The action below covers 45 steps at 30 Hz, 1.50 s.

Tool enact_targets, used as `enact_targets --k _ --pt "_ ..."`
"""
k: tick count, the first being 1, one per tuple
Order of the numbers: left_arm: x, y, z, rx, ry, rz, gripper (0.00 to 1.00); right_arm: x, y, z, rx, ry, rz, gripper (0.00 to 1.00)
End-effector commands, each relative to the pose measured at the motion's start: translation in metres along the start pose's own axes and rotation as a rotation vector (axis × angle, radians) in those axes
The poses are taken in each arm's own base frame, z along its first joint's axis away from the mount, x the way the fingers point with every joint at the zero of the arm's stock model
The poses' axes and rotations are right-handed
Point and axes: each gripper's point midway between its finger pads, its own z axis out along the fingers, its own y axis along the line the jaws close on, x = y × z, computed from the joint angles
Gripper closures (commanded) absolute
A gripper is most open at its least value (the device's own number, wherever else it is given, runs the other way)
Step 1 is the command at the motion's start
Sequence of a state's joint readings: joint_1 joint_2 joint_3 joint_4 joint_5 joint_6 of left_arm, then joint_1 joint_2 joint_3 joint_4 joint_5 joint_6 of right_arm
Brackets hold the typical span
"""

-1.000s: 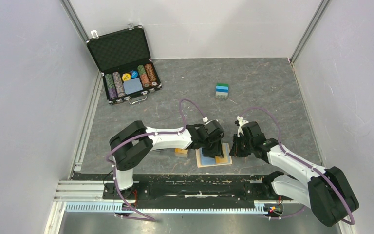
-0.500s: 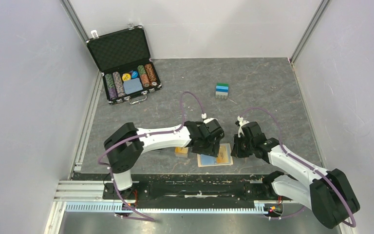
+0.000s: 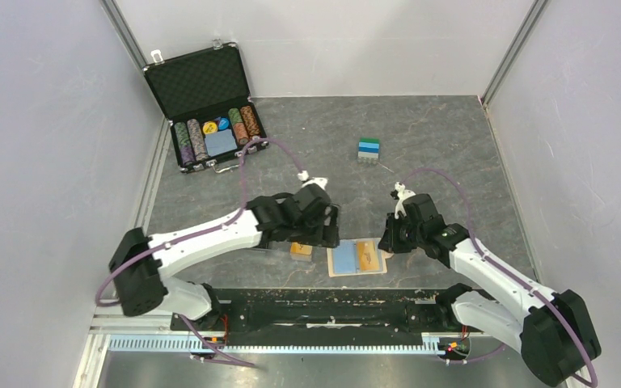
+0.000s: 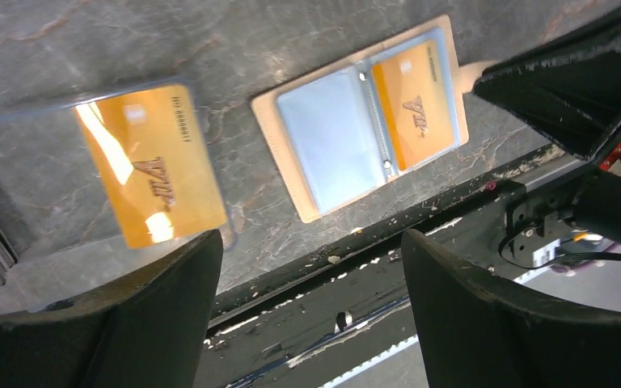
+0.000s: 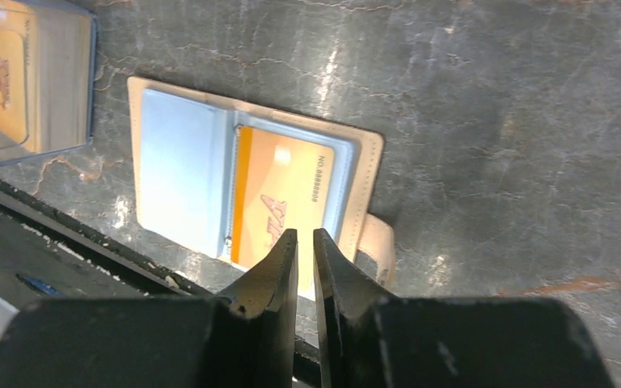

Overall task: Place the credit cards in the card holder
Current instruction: Move the storage box to the center of the board.

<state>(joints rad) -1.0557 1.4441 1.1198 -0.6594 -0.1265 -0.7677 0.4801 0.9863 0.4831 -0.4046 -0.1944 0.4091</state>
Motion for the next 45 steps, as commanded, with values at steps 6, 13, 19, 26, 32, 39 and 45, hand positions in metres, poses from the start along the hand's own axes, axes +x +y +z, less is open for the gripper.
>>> enact_targets --k 6,13,19,26,32,39,45 --pt "-0.024 0.077 -0.030 0.121 -0.098 -0.231 0.14 -0.017 0.043 0.002 -0.107 -0.037 -0.015 0.85" --pt "-0.023 0.159 -0.054 -0.137 -0.070 -0.241 0.14 -0.015 0.066 0.010 -0.132 -0.015 -0.048 0.85" --pt "-0.016 0.208 -0.067 -0.419 -0.023 -0.177 0.14 -0.012 0.071 0.014 -0.135 -0.006 -0.055 0.84" --pt "-0.018 0.226 -0.067 -0.524 0.004 -0.155 0.20 -0.011 0.070 0.014 -0.132 -0.004 -0.062 0.85" --pt "-0.010 0.233 -0.047 -0.520 0.102 -0.150 0.31 -0.009 0.069 0.015 -0.129 0.006 -0.068 0.84" --pt "0.002 0.238 -0.028 -0.512 0.184 -0.160 0.57 -0.010 0.064 0.014 -0.095 0.012 -0.087 0.84" --pt "0.004 0.235 -0.025 -0.479 0.182 -0.185 0.80 -0.013 0.066 0.012 -0.099 0.008 -0.091 0.84"
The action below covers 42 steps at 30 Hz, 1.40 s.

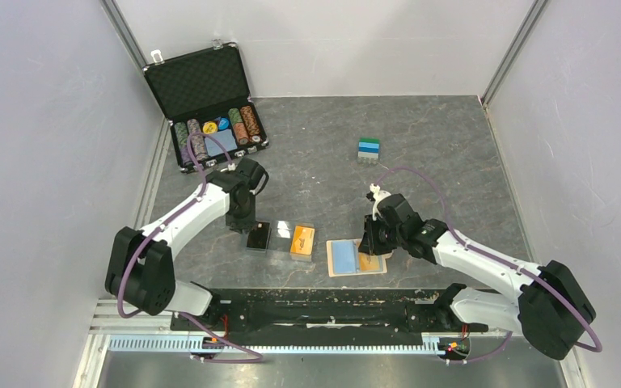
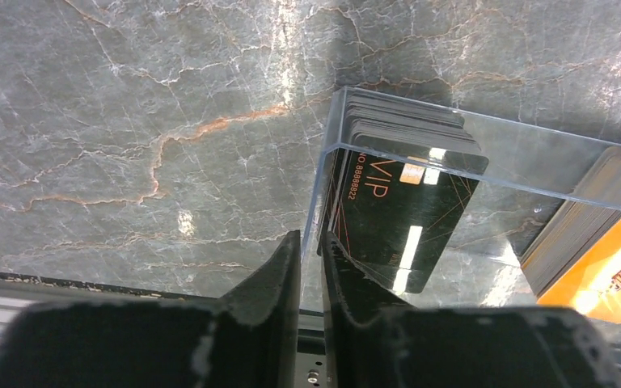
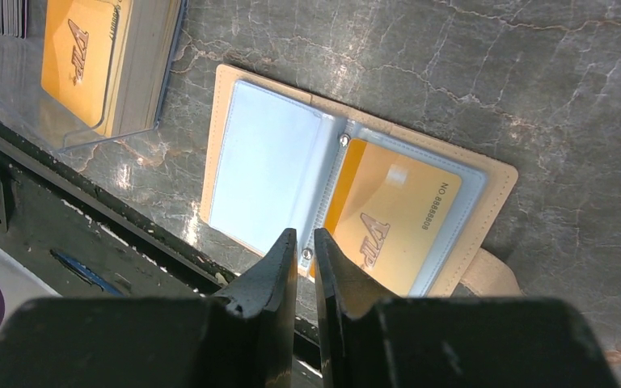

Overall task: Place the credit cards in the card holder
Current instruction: Move the storage box to the center of the board, then pick up the credit card from the storage box.

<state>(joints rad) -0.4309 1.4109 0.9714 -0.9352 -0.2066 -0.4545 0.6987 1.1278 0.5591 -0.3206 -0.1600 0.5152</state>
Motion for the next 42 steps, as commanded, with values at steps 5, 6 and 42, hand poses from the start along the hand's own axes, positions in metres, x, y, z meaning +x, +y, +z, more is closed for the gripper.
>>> enact_targets --k 5,6,42 --pt "0.002 -0.013 0.004 0.089 -0.001 -0.017 0.91 -0.024 0.013 -0.007 -0.019 -0.059 -0.027 0.84" --pt "0.004 -0.016 0.005 0.104 0.004 -0.029 0.93 -0.024 0.013 -0.008 -0.018 -0.061 -0.027 0.84" --pt "0.036 -0.062 -0.012 0.403 0.017 -0.237 0.67 -0.072 0.126 0.002 -0.293 -0.125 -0.054 0.57"
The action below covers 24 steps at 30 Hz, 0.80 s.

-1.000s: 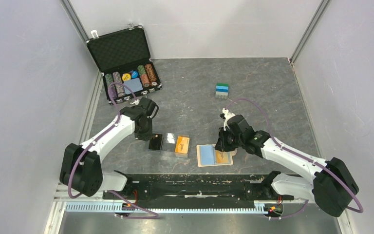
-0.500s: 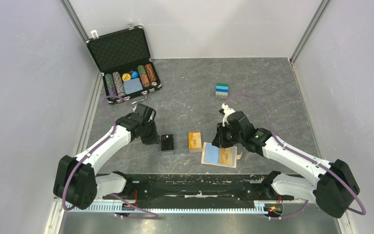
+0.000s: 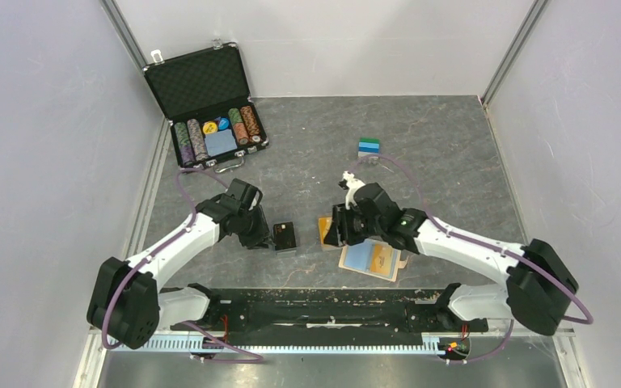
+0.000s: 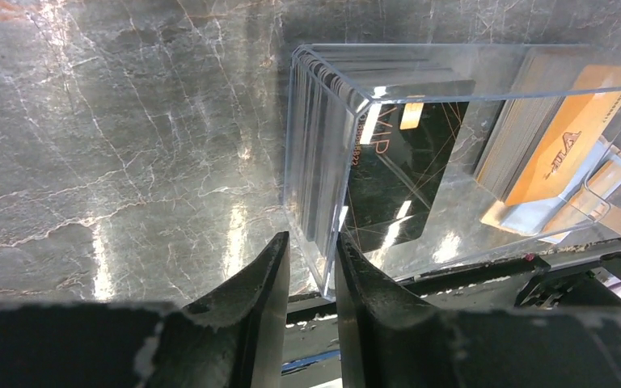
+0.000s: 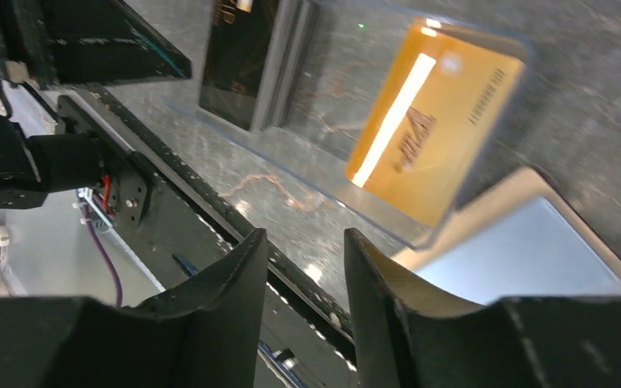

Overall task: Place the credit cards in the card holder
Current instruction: Pick up the credit card from the storage box.

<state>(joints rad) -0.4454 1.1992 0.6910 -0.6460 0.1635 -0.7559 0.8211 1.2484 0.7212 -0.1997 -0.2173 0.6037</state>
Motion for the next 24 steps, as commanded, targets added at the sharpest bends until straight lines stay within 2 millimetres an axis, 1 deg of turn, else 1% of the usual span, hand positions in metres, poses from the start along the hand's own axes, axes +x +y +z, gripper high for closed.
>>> enact_targets --k 1,4,7,12,13,14,16,21,23,24 --pt "-0.003 0.003 -0.011 -0.032 -0.004 0.059 0.68 -0.038 0.046 0.012 -0.098 -0.074 -0.036 0.55" --pt "-0.002 0.000 -0.008 -0.017 0.015 0.083 0.72 -0.046 0.055 0.025 -0.090 -0.063 -0.052 0.47" --pt "-0.002 0.001 -0.004 -0.024 0.030 0.105 0.82 -0.049 0.057 0.043 -0.053 -0.030 -0.078 0.42" --pt "-0.003 0.001 -0.005 -0.026 0.032 0.134 0.93 -0.039 0.055 0.069 0.014 0.045 -0.106 0.43" --pt "-0.003 0.001 -0.005 -0.025 0.032 0.138 0.95 -0.037 0.054 0.073 0.023 0.056 -0.109 0.45" --pt "-0.003 0.001 -0.005 -0.024 0.035 0.141 0.96 -0.034 0.052 0.077 0.036 0.069 -0.111 0.49" --pt "-0.003 0.001 -0.006 -0.021 0.034 0.144 0.98 -0.028 0.052 0.084 0.058 0.095 -0.125 0.50" --pt "0.000 0.002 -0.005 -0.018 0.042 0.150 0.98 -0.018 0.054 0.099 0.066 0.138 -0.140 0.51" --pt "0.001 0.003 -0.005 -0.018 0.046 0.150 0.98 -0.016 0.055 0.104 0.064 0.146 -0.139 0.49" --pt "0.001 0.002 -0.005 -0.016 0.047 0.150 0.98 -0.015 0.056 0.107 0.066 0.151 -0.139 0.47"
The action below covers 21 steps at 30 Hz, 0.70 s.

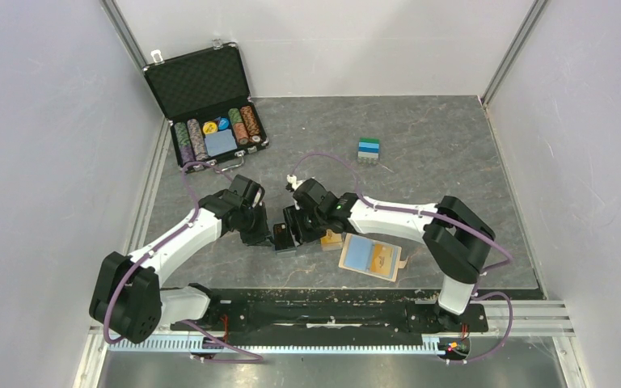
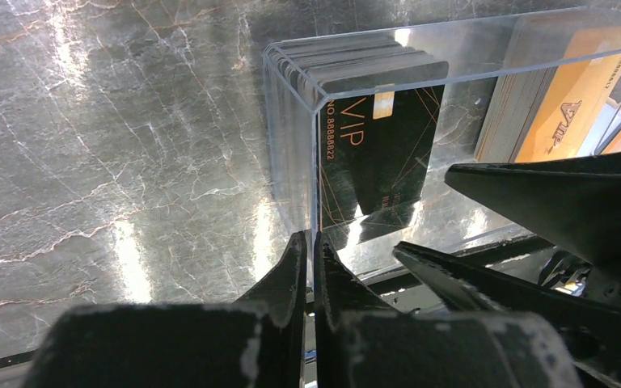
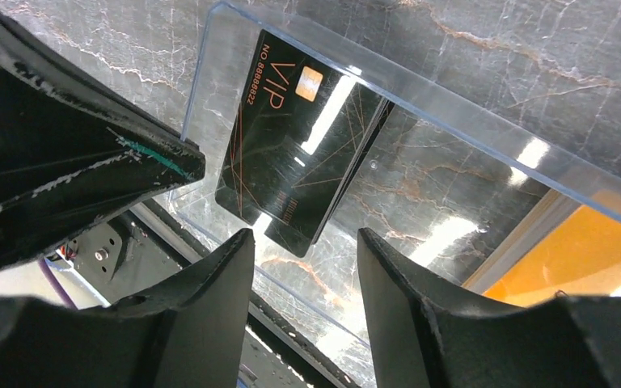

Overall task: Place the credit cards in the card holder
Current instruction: Pick up the credit card from the storage box.

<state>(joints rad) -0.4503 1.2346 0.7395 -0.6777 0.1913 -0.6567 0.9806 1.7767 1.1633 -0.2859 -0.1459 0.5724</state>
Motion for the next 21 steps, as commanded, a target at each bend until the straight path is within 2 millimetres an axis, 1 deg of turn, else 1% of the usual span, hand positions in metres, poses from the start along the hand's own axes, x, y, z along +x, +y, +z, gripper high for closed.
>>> enact_targets --k 1,3,5,6,9,11,13,16,18,21 --pt "0.003 0.007 -0.001 -0.022 0.015 0.049 0.98 -0.014 0.012 0.006 -0.004 -0.026 -0.026 0.46" --pt "0.004 0.007 -0.001 -0.021 0.017 0.050 0.98 -0.013 0.013 0.010 -0.003 -0.018 -0.027 0.44" --pt "0.005 0.006 0.000 -0.013 0.019 0.047 0.98 -0.013 0.013 0.015 0.000 -0.011 -0.028 0.44" --pt "0.005 0.006 0.000 -0.009 0.022 0.046 0.98 -0.012 0.012 0.017 0.000 -0.008 -0.027 0.45" --pt "0.006 0.005 0.000 -0.005 0.022 0.045 0.98 -0.008 0.010 0.023 0.004 0.005 -0.024 0.52" --pt "0.006 0.005 0.000 -0.003 0.022 0.045 0.98 -0.006 0.009 0.025 0.005 0.014 -0.023 0.62" --pt "0.006 0.005 0.000 -0.003 0.024 0.045 0.98 -0.005 0.008 0.026 0.007 0.015 -0.022 0.75" --pt "0.007 0.006 0.001 -0.005 0.026 0.045 0.98 -0.007 0.009 0.023 0.006 0.007 -0.024 0.89" --pt "0.007 0.007 0.001 -0.007 0.028 0.046 0.98 -0.009 0.010 0.020 0.004 -0.002 -0.026 0.95" --pt "0.009 0.008 0.002 -0.011 0.032 0.048 0.98 -0.011 0.011 0.016 0.005 -0.007 -0.030 0.96"
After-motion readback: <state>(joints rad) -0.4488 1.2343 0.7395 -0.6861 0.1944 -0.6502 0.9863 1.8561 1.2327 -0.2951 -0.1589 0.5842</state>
